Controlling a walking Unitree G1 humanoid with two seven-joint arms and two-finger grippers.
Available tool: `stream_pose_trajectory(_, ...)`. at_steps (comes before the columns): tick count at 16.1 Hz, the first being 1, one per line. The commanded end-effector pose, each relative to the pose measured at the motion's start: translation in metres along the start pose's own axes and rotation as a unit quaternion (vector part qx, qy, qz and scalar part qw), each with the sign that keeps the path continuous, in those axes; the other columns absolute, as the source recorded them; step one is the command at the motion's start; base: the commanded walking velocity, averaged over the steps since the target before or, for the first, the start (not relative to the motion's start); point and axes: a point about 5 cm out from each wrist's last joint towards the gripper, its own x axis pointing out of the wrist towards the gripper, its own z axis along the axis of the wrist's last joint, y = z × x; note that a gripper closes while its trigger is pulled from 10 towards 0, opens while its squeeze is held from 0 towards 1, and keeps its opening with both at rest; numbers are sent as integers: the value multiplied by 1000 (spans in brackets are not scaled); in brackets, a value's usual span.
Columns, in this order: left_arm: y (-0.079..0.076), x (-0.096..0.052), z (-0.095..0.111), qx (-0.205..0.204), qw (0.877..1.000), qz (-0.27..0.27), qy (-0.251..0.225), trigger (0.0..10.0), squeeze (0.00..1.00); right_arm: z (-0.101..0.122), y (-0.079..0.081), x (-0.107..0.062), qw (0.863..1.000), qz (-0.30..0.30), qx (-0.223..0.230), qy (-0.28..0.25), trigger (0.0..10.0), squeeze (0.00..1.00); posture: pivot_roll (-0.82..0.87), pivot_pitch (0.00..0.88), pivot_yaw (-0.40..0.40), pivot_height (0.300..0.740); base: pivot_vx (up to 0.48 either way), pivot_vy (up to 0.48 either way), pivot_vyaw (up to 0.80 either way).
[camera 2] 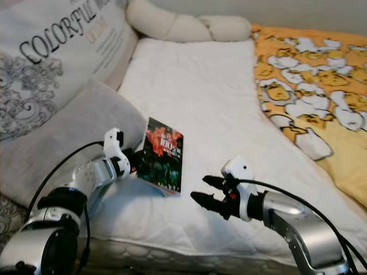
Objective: Clean up the room
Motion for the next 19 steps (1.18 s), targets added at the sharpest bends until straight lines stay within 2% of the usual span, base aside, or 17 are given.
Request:
stream_pose_trajectory(1, 5, 2, -5, 31, 999, 14, 17, 10000, 0, 2, 0, -2, 1000, -2, -9, 11, 10000, 0, -79, 0, 4, 740, 0, 0, 0)
stream_pose_trajectory(2, 9, 3, -7, 78, 996, 26, 31, 10000, 0, 0, -1, -2, 1000, -10, -10, 22, 10000, 0, -86, 0, -1, 740, 0, 0, 0)
stream_pose_trajectory(4, 11, 4, -6, 109, 992, 40, 39, 10000, 0, -1, 0, -1, 1000, -11, -5, 27, 10000, 0, -93, 0, 0, 740, 0, 0, 0)
stream_pose_trajectory(5, 12, 4, -5, 138, 988, 41, 46, 10000, 0, -1, 2, -1, 1000, -8, -3, 27, 10000, 0, -95, 0, 0, 740, 0, 0, 0)
stream_pose_trajectory(6, 13, 4, -5, 180, 981, 42, 57, 10000, 1000, -2, 4, 0, 1000, -5, -1, 29, 10000, 0, -100, 0, 2, 740, 0, 0, 0)
stream_pose_trajectory(7, 13, 4, -4, 205, 976, 41, 62, 10000, 1000, -3, 6, 0, 1000, -2, 3, 30, 10000, 0, -102, 0, 4, 740, 0, 0, 0)
stream_pose_trajectory(11, 9, 7, -2, 250, 965, 32, 73, 10000, 1000, -5, 7, 1, 999, -3, 6, 38, 10000, 0, -107, 0, 9, 740, 0, 0, 0)
stream_pose_trajectory(13, 10, 7, 5, 299, 951, 51, 54, 10000, 1000, -5, 7, 0, 999, -6, 8, 39, 10000, 0, -108, 0, 10, 740, 0, 0, 0)
stream_pose_trajectory(14, 10, 7, 6, 307, 949, 51, 49, 10000, 1000, -5, 7, 0, 999, -6, 9, 39, 10000, 0, -106, 0, 9, 740, 0, 0, 0)
stream_pose_trajectory(16, 10, 5, 13, 354, 932, 56, 46, 10000, 1000, -6, 8, 0, 999, -5, 10, 41, 10000, 0, -104, 0, 7, 740, 0, 0, 0)
stream_pose_trajectory(17, 11, 4, 13, 363, 929, 59, 48, 10000, 1000, -6, 8, 0, 999, -5, 10, 42, 10000, 0, -103, 0, 6, 740, 0, 0, 0)
stream_pose_trajectory(18, 14, 2, 18, 394, 915, 73, 46, 10000, 204, -7, 8, 0, 999, -5, 10, 45, 10000, 0, -103, 0, 7, 740, 0, 0, 0)
stream_pose_trajectory(19, 15, 1, 19, 396, 914, 75, 44, 10000, 204, -7, 8, 0, 999, -4, 11, 46, 10000, 0, -103, 0, 7, 740, 0, 0, 0)
